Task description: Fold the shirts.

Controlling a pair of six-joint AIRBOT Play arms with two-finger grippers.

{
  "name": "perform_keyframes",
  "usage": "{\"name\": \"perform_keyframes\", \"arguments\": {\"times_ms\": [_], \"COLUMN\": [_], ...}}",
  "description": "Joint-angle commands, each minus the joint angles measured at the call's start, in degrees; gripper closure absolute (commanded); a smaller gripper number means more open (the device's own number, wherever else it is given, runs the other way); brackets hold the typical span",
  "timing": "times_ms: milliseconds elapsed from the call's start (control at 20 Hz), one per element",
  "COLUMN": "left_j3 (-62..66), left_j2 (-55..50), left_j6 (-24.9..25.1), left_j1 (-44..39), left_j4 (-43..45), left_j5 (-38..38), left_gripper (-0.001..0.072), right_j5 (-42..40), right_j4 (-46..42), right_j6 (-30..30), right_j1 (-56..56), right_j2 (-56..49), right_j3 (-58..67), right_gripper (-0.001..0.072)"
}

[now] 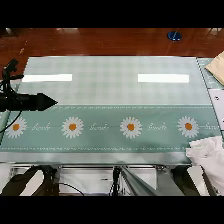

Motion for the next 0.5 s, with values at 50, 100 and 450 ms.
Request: {"name": "perform_keyframes", "arguments": {"times_ms": [50,100,450], "left_j3": [0.0,0.0,1.2], "left_j2": [-0.1,-0.1,-0.1], "left_j6": [0.0,0.0,0.5], "left_j1": [0.1,0.1,-0.1], "left_j4": [0.1,0.1,-6.0], "left_j5": [1.2,2.1,13.9], "left_gripper": [0.0296,0.0296,0.0294], "right_j5": [-8.8,-11.8,-57.5], "right_j4": [-7.5,-7.5,70.9], "right_j6": [-2.8,-2.8,-19.5], "right_j1": [-0.2,-0.2,0.4], "right_j2": [0.1,0.1,-0.7], "right_j3": [-4.0,-4.0,4.7], "right_gripper": [0.0299,0.0291,0.0298]}}
